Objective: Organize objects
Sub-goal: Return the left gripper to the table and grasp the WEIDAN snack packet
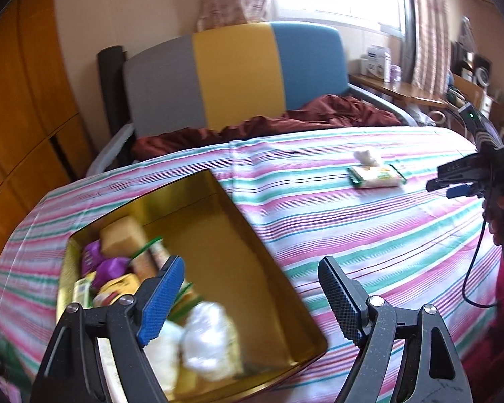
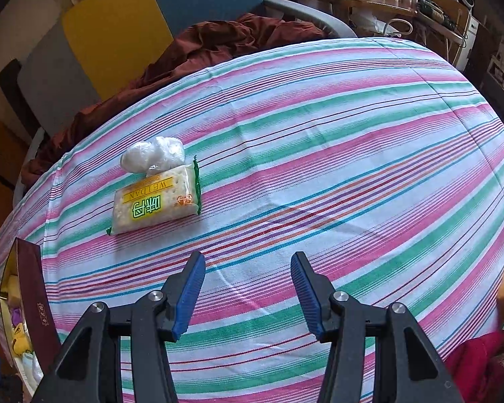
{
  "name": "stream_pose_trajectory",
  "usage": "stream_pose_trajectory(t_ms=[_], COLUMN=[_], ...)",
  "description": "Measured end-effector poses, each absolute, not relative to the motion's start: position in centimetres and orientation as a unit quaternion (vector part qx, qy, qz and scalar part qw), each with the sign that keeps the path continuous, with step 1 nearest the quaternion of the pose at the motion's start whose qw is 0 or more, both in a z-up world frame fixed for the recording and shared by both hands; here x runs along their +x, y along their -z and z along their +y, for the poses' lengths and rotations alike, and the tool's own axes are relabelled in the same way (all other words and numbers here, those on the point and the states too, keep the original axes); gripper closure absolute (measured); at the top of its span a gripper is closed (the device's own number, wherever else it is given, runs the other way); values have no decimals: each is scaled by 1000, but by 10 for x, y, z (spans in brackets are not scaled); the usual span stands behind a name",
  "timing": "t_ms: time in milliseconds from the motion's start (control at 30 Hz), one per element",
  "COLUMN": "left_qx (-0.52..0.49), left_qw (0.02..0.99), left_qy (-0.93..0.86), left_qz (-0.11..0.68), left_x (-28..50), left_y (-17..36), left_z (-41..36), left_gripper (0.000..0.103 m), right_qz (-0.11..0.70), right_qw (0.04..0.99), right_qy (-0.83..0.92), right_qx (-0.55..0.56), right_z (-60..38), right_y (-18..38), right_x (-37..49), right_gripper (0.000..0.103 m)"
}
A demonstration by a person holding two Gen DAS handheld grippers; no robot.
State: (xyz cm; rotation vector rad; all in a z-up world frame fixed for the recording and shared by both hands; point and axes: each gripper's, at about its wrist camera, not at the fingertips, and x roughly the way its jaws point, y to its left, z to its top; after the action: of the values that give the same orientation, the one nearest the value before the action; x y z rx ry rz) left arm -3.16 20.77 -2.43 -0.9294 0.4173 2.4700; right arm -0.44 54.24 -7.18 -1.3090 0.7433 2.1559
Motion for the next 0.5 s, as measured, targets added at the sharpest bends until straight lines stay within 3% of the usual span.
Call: stream_pose_trajectory(t_ms=[500], left_qx=[-383], left_qw=[296], left_qy=[-853], left_qz=[193], left_x=[-56], left_y=[44], left_z=[311], left_gripper=[21], right_qz=[360], right_qw=[260], right_qy=[-772], right_qx=[-455], right_z=[569], right_y=[72], right_x=[14], right_gripper=[49])
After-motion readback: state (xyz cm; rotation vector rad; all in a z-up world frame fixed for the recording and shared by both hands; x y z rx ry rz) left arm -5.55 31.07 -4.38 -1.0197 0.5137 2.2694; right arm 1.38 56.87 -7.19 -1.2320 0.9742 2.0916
